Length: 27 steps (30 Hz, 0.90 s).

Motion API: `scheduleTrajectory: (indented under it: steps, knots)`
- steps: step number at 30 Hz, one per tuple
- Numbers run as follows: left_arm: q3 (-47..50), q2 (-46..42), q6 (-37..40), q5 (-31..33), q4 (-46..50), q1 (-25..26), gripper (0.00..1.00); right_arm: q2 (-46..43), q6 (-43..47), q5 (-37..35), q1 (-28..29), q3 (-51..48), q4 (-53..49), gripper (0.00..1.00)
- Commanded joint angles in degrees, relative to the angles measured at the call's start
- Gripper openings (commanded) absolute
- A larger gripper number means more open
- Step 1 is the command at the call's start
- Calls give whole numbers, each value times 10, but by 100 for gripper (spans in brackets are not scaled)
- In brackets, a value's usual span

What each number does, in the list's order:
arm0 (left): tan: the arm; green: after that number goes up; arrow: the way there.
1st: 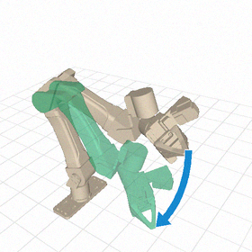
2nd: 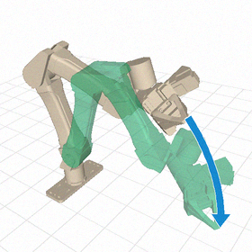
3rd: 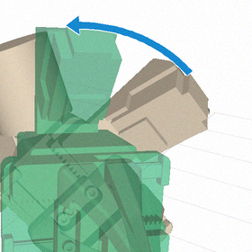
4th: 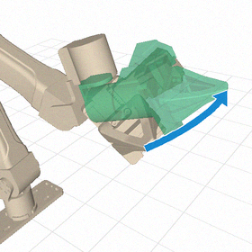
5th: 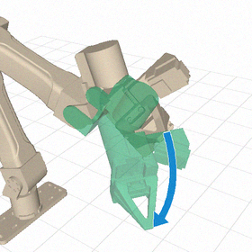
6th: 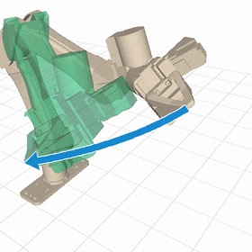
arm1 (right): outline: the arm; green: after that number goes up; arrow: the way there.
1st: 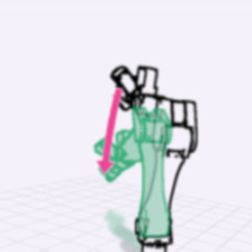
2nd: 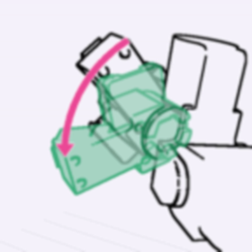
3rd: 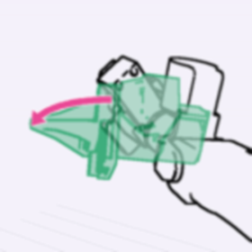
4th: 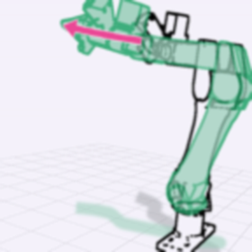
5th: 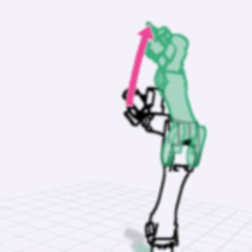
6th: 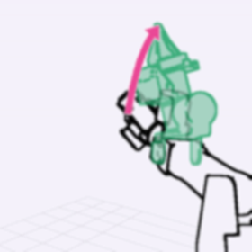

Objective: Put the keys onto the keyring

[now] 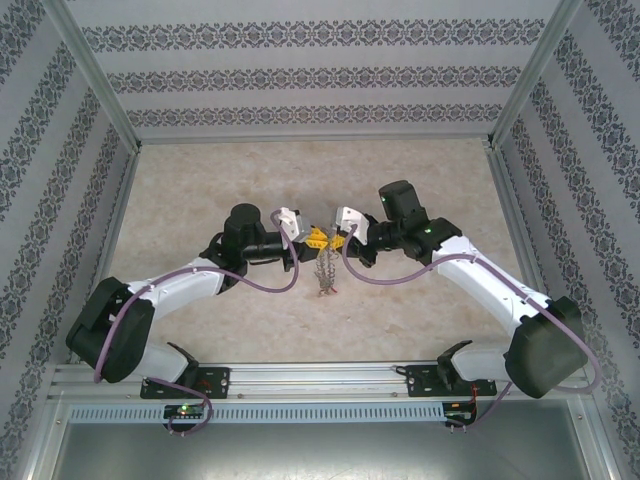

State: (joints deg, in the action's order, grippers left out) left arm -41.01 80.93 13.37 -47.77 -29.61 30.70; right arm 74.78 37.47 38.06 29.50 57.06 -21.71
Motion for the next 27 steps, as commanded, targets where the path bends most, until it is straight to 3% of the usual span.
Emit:
scheduleTrajectory:
  steps: [1, 8, 14, 18, 20, 27]
  knots:
    - [-39, -17, 78, -10, 107, 8, 20, -2, 30, -30, 18, 34, -21, 0]
    - [-79, -12, 141, -24, 205, 9, 23, 10, 44, -61, 38, 57, -49, 0]
    - [-89, -12, 152, -21, 219, 10, 24, 30, 53, -94, 53, 86, -84, 0]
    - [-100, -10, 158, -26, 231, 14, 18, 40, 45, -93, 55, 97, -89, 0]
    - [-102, -9, 152, -34, 227, 14, 0, 42, 43, -88, 57, 101, -91, 0]
    - [-32, -11, -3, -13, 3, 11, 0, 20, -9, -18, 13, 34, -6, 8]
